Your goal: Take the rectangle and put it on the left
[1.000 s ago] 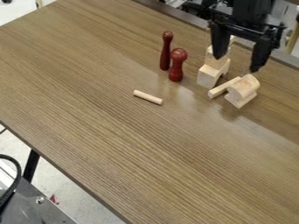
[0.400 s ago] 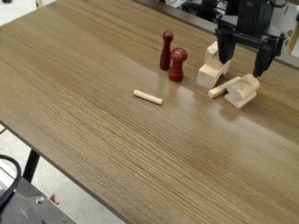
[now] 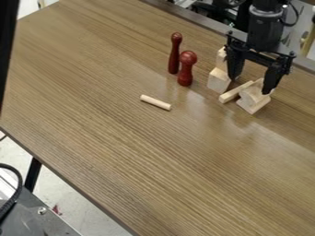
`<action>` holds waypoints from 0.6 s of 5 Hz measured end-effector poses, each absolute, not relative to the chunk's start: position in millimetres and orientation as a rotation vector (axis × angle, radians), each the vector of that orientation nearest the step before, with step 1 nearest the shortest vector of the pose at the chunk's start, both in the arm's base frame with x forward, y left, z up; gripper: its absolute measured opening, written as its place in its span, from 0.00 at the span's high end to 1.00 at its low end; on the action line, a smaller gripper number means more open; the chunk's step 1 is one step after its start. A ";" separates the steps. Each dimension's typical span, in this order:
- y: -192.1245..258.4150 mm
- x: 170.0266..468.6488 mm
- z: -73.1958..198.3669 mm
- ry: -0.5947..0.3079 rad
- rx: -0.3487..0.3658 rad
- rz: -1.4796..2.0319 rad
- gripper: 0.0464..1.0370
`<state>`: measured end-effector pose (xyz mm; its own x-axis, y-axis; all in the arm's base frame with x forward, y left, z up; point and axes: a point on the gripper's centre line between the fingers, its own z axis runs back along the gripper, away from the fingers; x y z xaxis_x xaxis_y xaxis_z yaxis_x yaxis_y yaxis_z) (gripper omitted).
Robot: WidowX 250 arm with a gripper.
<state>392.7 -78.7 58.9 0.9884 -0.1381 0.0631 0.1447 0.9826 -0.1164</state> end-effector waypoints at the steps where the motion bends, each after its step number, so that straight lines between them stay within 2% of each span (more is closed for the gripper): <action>1: -80.5 393.4 40.2 -0.024 -0.110 -0.151 0.04; 2: -83.5 401.0 34.4 -0.030 -0.102 -0.150 0.09; 3: -84.0 406.4 32.6 -0.036 -0.100 -0.144 0.37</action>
<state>406.4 -84.0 32.6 0.9890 -0.1417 0.0428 0.1453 0.9846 -0.0970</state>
